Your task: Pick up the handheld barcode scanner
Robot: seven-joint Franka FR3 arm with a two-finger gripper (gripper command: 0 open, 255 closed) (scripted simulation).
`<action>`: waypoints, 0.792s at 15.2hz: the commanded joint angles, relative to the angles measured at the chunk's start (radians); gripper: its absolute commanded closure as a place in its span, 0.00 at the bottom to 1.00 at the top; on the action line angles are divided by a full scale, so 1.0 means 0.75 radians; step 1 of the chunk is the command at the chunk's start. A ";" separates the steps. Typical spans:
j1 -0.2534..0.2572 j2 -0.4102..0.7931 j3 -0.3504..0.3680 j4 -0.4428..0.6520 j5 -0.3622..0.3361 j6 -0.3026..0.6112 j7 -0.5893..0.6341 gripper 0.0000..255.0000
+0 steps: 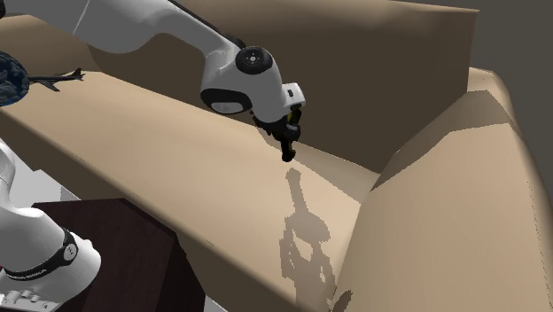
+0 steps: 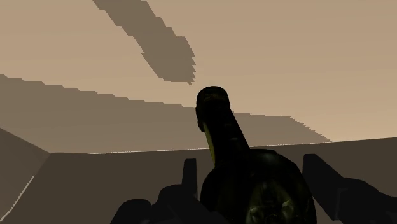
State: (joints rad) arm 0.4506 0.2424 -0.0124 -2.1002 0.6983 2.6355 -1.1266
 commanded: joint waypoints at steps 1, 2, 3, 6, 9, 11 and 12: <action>0.000 0.001 0.000 -0.001 0.000 0.000 0.000 1.00; 0.000 0.001 0.000 -0.001 0.000 0.000 0.000 1.00; 0.000 0.001 0.000 -0.001 0.000 0.000 0.000 1.00; 0.004 -0.021 -0.009 0.005 -0.027 -0.025 0.028 1.00; 0.009 -0.055 -0.021 0.014 -0.066 -0.062 0.070 1.00; 0.012 -0.076 -0.028 0.021 -0.091 -0.087 0.096 1.00; 0.013 -0.087 -0.032 0.025 -0.103 -0.100 0.109 1.00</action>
State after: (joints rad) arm 0.4600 0.1831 -0.0326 -2.0899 0.6327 2.5729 -1.0562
